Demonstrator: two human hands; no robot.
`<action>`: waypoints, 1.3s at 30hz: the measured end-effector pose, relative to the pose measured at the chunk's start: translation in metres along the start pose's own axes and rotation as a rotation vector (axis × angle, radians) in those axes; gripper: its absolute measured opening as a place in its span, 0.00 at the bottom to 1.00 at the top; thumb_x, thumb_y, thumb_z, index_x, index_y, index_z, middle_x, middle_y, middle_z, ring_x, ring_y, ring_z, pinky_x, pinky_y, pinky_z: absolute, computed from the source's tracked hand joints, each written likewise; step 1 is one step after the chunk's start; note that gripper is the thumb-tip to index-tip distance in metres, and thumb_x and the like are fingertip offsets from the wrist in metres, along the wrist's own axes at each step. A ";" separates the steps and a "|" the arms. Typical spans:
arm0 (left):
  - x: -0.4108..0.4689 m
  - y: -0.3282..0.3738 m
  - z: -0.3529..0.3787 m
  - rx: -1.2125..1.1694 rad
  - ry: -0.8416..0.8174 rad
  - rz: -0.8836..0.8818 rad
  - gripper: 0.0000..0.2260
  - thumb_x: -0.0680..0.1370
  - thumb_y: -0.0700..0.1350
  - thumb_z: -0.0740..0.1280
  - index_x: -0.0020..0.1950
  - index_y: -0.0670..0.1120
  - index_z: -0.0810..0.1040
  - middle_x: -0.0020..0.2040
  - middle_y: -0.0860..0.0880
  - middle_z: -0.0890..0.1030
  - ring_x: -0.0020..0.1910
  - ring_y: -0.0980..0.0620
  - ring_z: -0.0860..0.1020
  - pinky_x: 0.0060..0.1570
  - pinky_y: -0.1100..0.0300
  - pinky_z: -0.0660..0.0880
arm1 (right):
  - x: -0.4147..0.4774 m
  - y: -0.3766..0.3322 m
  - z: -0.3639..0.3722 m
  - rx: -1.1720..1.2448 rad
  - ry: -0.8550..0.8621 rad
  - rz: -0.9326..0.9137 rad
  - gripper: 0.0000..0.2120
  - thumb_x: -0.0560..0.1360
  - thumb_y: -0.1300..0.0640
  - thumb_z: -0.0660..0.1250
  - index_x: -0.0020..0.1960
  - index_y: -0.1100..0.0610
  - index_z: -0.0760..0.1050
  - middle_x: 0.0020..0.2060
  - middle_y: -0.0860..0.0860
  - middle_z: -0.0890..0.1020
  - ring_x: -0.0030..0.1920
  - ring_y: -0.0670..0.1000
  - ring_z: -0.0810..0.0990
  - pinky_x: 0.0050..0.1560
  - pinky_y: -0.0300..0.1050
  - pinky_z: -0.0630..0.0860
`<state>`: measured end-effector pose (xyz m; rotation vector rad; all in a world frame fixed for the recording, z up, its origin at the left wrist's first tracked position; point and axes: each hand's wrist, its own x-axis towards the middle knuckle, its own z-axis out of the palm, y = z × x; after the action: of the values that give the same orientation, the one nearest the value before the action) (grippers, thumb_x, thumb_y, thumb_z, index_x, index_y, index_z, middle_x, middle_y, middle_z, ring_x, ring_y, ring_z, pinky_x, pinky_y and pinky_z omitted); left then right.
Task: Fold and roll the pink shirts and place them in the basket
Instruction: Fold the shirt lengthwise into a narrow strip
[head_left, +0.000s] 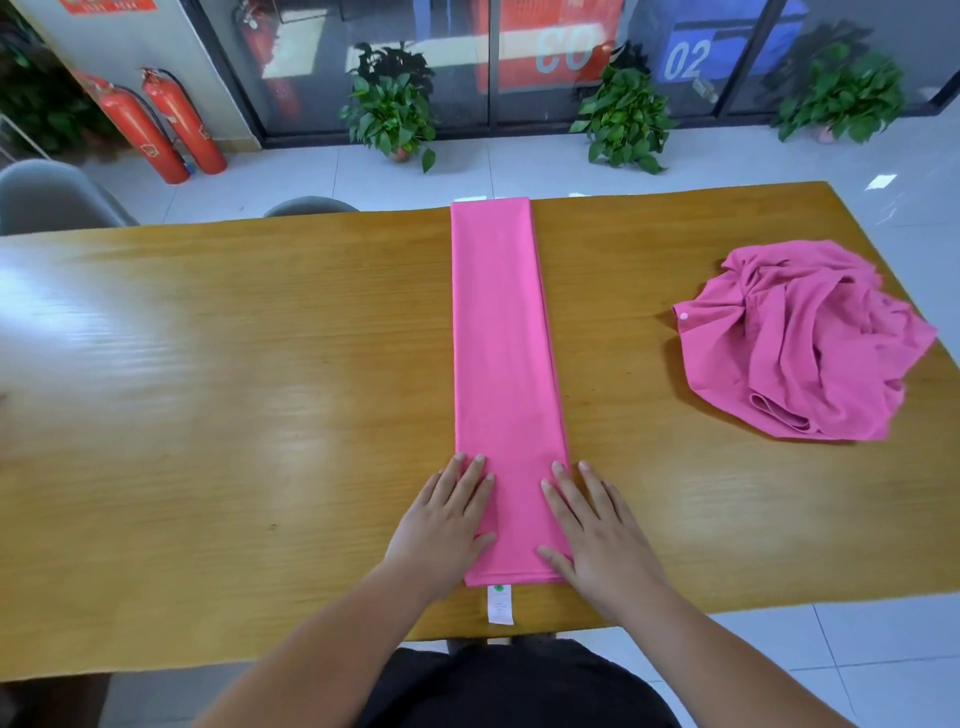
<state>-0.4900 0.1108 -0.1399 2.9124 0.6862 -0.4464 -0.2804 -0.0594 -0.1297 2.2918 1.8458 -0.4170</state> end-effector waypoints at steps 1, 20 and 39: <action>-0.007 0.002 0.003 -0.014 0.006 -0.007 0.33 0.87 0.63 0.48 0.87 0.46 0.47 0.87 0.47 0.43 0.86 0.43 0.41 0.82 0.45 0.46 | -0.003 0.003 0.001 0.006 0.001 -0.014 0.40 0.85 0.29 0.42 0.86 0.52 0.39 0.85 0.49 0.37 0.84 0.56 0.33 0.82 0.62 0.44; -0.068 0.061 0.016 -0.266 0.308 -0.187 0.14 0.83 0.59 0.64 0.66 0.59 0.81 0.67 0.65 0.77 0.65 0.56 0.74 0.60 0.58 0.74 | -0.054 0.053 0.026 0.129 0.337 -0.182 0.19 0.78 0.40 0.73 0.67 0.45 0.82 0.70 0.38 0.78 0.61 0.49 0.76 0.55 0.47 0.76; -0.056 0.073 0.021 -0.291 0.406 -0.261 0.08 0.81 0.49 0.72 0.60 0.57 0.83 0.58 0.63 0.82 0.57 0.54 0.77 0.55 0.57 0.74 | -0.047 0.058 0.018 0.471 0.255 -0.005 0.12 0.83 0.40 0.64 0.61 0.42 0.81 0.64 0.32 0.79 0.53 0.35 0.73 0.46 0.30 0.68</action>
<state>-0.5100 0.0185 -0.1397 2.6592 1.0876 0.2214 -0.2346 -0.1209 -0.1338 2.7570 2.0472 -0.6458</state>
